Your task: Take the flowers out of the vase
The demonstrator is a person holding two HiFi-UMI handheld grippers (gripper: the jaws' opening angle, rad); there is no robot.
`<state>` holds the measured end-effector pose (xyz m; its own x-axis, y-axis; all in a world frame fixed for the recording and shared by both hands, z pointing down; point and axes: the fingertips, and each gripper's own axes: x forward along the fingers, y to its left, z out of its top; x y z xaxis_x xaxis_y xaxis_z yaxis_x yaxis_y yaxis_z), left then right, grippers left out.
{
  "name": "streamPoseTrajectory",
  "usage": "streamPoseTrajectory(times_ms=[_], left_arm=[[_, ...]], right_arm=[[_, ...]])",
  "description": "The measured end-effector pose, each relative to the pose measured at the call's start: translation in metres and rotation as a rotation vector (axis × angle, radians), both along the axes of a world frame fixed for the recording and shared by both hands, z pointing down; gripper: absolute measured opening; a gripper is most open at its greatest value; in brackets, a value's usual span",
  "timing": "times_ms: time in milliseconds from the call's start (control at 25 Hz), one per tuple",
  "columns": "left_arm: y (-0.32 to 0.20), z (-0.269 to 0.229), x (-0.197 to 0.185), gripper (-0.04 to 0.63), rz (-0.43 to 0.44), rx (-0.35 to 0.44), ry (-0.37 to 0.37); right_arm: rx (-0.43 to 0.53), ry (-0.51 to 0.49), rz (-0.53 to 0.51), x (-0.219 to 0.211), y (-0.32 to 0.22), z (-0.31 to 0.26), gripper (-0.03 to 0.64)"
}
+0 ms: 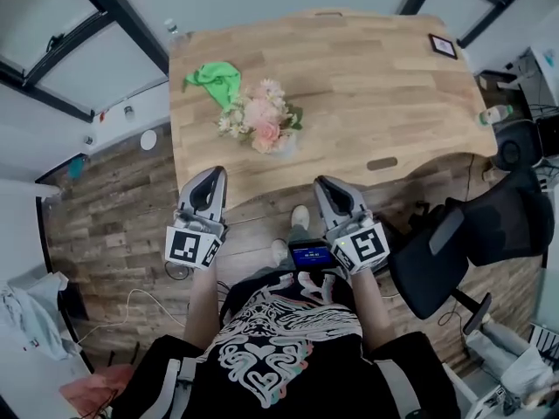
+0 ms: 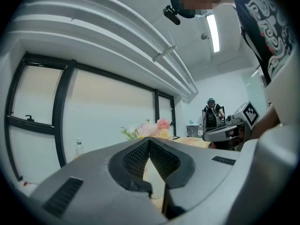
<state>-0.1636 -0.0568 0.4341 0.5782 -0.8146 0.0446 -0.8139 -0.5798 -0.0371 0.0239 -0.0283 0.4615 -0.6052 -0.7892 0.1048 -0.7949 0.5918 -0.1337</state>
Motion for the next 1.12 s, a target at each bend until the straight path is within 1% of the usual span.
streamPoseTrajectory(times_ms=[120,240,360,440,560,640,680,800,880,920,960,1000,1040,1120], left_arm=[[-0.017,0.001,0.002,0.002,-0.019,-0.002,0.013],[-0.032,0.014,0.003,0.002,-0.044,-0.046,0.060],[-0.037,0.026,0.010,0.002,-0.032,-0.093,0.112],[-0.041,0.033,0.017,0.003,-0.004,-0.130,0.105],[-0.045,0.041,0.024,0.005,0.020,-0.154,0.069],[-0.049,0.043,0.025,0.006,0.021,-0.147,0.076],[-0.051,0.043,0.025,0.006,0.021,-0.141,0.086],[-0.053,0.051,0.027,0.010,0.027,-0.144,0.104],[-0.052,0.060,0.034,0.107,0.056,-0.173,0.085],[-0.052,0.064,0.038,0.146,0.079,-0.186,0.066],[-0.052,0.068,0.042,0.163,0.103,-0.193,0.044],[-0.053,0.070,0.046,0.176,0.125,-0.196,0.028],[-0.053,0.071,0.048,0.178,0.143,-0.195,0.024],[-0.054,0.071,0.052,0.224,0.178,-0.191,0.043]], right_arm=[[-0.001,-0.004,-0.028,0.005,-0.015,0.006,0.005],[0.002,0.001,-0.058,0.007,-0.028,0.012,0.005],[-0.013,0.061,-0.093,0.008,-0.039,0.022,0.005],[-0.031,0.092,-0.124,0.006,-0.047,0.027,0.005],[-0.054,0.085,-0.167,0.004,-0.059,0.035,0.006],[-0.057,0.094,-0.188,0.004,-0.069,0.040,0.022],[-0.054,0.098,-0.197,0.003,-0.073,0.042,0.057],[-0.030,0.086,-0.207,0.003,-0.084,0.046,0.059],[-0.033,0.085,-0.210,0.002,-0.087,0.048,0.067],[-0.046,0.092,-0.213,0.001,-0.089,0.049,0.118],[-0.056,0.099,-0.217,0.000,-0.092,0.050,0.151],[-0.058,0.104,-0.221,-0.002,-0.095,0.052,0.152],[-0.050,0.105,-0.224,-0.004,-0.098,0.053,0.155],[-0.034,0.111,-0.234,-0.008,-0.103,0.056,0.192]])
